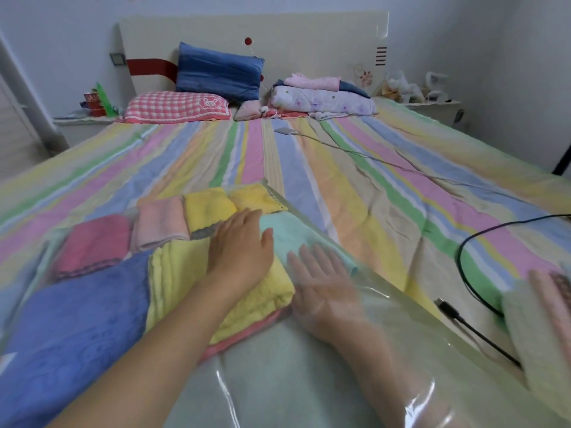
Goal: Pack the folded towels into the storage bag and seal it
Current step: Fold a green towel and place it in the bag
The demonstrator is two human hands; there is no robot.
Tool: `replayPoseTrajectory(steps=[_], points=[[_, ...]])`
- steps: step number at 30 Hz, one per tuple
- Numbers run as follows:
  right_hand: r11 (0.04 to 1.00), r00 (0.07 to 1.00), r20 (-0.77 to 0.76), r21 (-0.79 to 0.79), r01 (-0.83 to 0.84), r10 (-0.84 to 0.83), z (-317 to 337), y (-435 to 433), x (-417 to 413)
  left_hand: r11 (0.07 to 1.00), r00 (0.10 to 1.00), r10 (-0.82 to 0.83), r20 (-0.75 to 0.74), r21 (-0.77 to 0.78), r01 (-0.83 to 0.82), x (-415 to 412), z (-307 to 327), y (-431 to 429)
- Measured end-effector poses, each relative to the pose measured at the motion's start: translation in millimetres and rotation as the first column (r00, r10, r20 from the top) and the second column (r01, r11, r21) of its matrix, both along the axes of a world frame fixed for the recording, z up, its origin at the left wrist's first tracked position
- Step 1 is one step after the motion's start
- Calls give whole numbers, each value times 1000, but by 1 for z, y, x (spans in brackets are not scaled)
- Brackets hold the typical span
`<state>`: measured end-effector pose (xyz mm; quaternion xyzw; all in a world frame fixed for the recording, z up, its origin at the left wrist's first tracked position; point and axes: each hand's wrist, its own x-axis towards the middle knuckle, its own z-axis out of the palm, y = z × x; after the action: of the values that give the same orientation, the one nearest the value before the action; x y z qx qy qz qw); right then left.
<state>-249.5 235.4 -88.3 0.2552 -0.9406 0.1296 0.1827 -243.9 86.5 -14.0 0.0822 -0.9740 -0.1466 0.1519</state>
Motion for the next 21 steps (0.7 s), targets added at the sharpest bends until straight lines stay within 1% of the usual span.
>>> replayPoseTrajectory(steps=[1, 2, 3, 4, 6, 7, 8, 9, 10, 12, 13, 14, 15, 16, 17, 19, 20, 21], points=[[997, 993, 116, 81, 6, -16, 3, -1, 0, 999, 996, 41, 81, -19, -39, 2, -6, -9], [989, 983, 179, 149, 0, -27, 0, -5, -2, 999, 987, 47, 152, -23, -44, 5, -12, -16], [985, 972, 230, 170, 4, -44, -1, -10, -5, 999, 977, 38, 210, -20, -34, 7, -20, -19], [989, 976, 212, 144, 25, -56, -3, -14, -8, 999, 967, 28, 255, -25, -23, 9, -26, -20], [994, 964, 258, 98, 38, -63, -4, -15, -6, 999, 952, 34, 303, -51, -19, 12, -35, -18], [994, 960, 278, 105, 1, -30, -2, -12, -6, 998, 951, 38, 307, -58, -21, 12, -37, -18], [992, 968, 250, 125, -24, -9, -3, -6, -5, 998, 950, 40, 309, -59, -23, 12, -37, -17], [994, 978, 206, 112, 6, -29, 1, 0, 2, 999, 952, 37, 304, -49, -23, 12, -36, -18], [997, 986, 159, 68, 37, -47, 6, 6, 11, 1000, 958, 27, 285, -20, -22, 13, -35, -18], [984, 987, 31, -73, 161, -159, 11, 16, 30, 995, 985, 4, 171, 97, -21, 18, -29, -19], [971, 977, 4, -112, 212, -213, 11, 19, 36, 989, 997, 3, 80, 144, -15, 23, -25, -18], [968, 976, 23, -121, 218, -217, 10, 22, 38, 989, 1000, 6, -5, 147, -5, 29, -22, -17], [969, 976, 100, -133, 208, -195, 9, 22, 37, 994, 998, -1, -58, 111, 7, 35, -18, -14], [968, 968, 158, -131, 215, -194, 11, 21, 36, 997, 997, -24, -74, 70, 29, 41, -15, -12], [954, 961, 188, -181, 239, -204, 16, 19, 36, 997, 997, -56, -62, 47, 59, 46, -14, -10], [904, 950, 210, -316, 289, -231, 22, 11, 37, 992, 993, -120, 22, 41, 119, 53, -15, -7], [902, 953, 205, -325, 283, -225, 24, 6, 40, 989, 987, -148, 60, 41, 146, 55, -16, -6], [923, 965, 172, -300, 241, -196, 24, 0, 43, 986, 982, -168, 90, 25, 167, 57, -17, -5]])
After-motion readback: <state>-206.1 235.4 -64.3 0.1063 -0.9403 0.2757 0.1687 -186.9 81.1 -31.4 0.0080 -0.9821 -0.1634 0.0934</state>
